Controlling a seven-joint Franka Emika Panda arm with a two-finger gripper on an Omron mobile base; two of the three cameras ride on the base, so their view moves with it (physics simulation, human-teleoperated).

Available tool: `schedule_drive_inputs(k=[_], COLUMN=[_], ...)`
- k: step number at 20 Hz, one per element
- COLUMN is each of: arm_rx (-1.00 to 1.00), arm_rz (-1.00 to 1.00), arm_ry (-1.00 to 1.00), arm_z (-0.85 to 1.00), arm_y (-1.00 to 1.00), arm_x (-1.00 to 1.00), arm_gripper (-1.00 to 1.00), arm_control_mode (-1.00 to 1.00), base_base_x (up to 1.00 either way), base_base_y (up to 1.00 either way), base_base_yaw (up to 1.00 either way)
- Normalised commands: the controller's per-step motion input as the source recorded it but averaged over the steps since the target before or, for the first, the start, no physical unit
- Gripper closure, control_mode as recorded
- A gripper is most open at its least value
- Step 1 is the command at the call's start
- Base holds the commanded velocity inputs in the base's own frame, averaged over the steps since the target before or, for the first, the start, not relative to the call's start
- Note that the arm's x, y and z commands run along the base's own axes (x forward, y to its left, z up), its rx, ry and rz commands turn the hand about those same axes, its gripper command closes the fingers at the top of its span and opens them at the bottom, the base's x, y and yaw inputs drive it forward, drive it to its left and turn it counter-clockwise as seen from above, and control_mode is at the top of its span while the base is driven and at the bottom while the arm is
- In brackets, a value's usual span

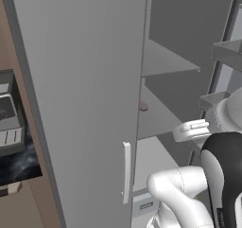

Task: Take the bell pepper, eggplant, and eggplant from the freezer and place them in the bowl on the counter.

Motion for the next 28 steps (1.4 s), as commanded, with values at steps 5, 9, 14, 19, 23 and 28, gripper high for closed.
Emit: schedule_drive_inputs(k=[5, 9, 14, 19, 23, 28], arm_rx=[0.00, 0.00, 0.00, 0.00, 0.00, 0.00], arm_rz=[0.00, 0.00, 0.00, 0.02, 0.01, 0.01], arm_ry=[0.00, 0.00, 0.00, 0.00, -0.01, -0.04], arm_z=[0.00, 0.00, 0.00, 0.00, -0.07, -0.21], arm_y=[0.00, 0.00, 0.00, 0.00, -0.03, -0.11], arm_x=[0.00, 0.00, 0.00, 0.32, 0.66, 0.55], arm_gripper=[-1.00, -1.00, -1.00, -1.00, -1.00, -1.00], arm_control_mode=[1.00, 1.00, 1.00, -1.00, -1.00, -1.00], base_base_x=[0.61, 0.57, 0.67, 0.20, 0.00, 0.00], base_base_y=[-0.03, 0.00, -0.01, 0.00, 0.00, 0.00], base_base_yaw=[0.00, 0.00, 0.01, 0.02, 0.00, 0.00])
